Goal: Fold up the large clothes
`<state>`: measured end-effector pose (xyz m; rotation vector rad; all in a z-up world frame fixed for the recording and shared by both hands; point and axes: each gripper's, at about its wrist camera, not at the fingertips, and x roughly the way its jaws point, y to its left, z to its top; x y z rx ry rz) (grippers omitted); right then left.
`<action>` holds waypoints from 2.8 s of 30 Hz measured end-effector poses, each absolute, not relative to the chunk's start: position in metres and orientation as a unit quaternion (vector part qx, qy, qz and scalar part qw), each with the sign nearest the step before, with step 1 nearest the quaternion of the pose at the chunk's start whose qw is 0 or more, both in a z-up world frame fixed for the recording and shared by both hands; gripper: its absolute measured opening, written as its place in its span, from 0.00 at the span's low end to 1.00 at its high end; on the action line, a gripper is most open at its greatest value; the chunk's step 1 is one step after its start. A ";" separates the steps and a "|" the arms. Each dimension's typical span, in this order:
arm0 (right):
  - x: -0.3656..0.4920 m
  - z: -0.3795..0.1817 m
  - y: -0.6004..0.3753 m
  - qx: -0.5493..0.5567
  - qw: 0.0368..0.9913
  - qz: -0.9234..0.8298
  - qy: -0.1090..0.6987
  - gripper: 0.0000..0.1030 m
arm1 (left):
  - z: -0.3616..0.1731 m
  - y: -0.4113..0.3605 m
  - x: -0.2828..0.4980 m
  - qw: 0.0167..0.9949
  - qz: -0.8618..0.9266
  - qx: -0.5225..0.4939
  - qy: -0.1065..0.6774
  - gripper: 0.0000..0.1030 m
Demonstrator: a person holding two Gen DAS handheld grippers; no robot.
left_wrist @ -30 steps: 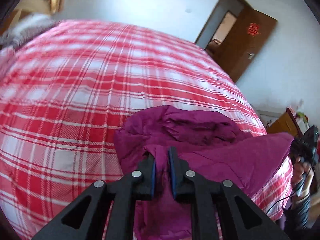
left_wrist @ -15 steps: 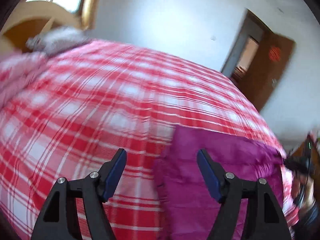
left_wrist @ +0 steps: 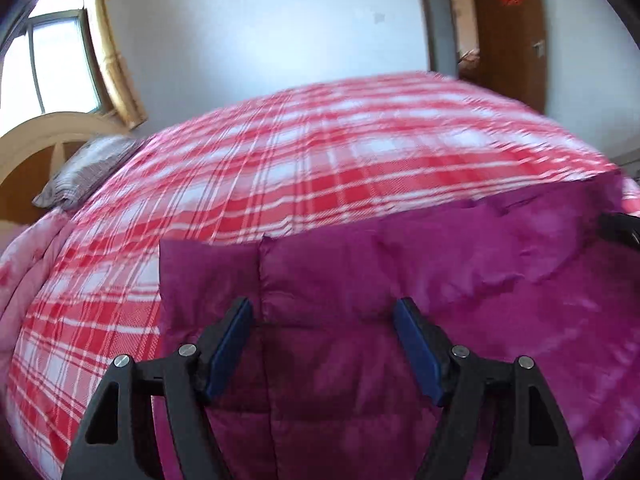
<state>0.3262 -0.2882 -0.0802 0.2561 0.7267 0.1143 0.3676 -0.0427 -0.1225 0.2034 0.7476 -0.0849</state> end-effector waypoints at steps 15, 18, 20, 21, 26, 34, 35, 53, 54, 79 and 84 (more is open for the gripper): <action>0.376 -0.125 -0.276 0.074 0.906 -0.002 0.416 0.71 | -0.124 -0.053 0.391 0.926 -0.039 0.083 0.366 0.72; 0.377 -0.127 -0.278 0.078 0.905 -0.003 0.418 0.72 | -0.139 -0.051 0.403 0.920 -0.030 0.072 0.383 0.72; 0.379 -0.128 -0.279 0.083 0.905 -0.003 0.418 0.72 | -0.142 -0.050 0.406 0.920 -0.027 0.067 0.385 0.76; 0.379 -0.129 -0.280 0.085 0.905 -0.003 0.418 0.72 | -0.144 -0.050 0.408 0.919 -0.025 0.067 0.388 0.78; 0.383 -0.130 -0.278 0.082 0.905 -0.007 0.418 0.74 | -0.151 -0.045 0.415 0.915 -0.025 0.054 0.400 0.83; 0.388 -0.132 -0.276 0.074 0.903 -0.010 0.422 0.77 | -0.159 -0.040 0.421 0.908 -0.025 0.035 0.417 0.89; 0.389 -0.132 -0.275 0.072 0.903 -0.011 0.423 0.77 | -0.160 -0.039 0.421 0.907 -0.024 0.034 0.418 0.90; 0.395 -0.136 -0.266 0.044 0.900 -0.020 0.432 0.84 | -0.168 -0.039 0.427 0.900 -0.005 0.041 0.434 0.98; 0.395 -0.136 -0.266 0.042 0.900 -0.020 0.433 0.85 | -0.168 -0.039 0.427 0.900 -0.004 0.041 0.435 0.99; 0.380 -0.130 -0.224 0.042 0.900 -0.099 0.423 0.89 | -0.169 -0.041 0.427 0.901 0.005 0.050 0.431 0.99; 0.380 -0.133 -0.223 0.041 0.898 -0.102 0.427 0.90 | -0.169 -0.041 0.427 0.901 0.006 0.050 0.431 0.99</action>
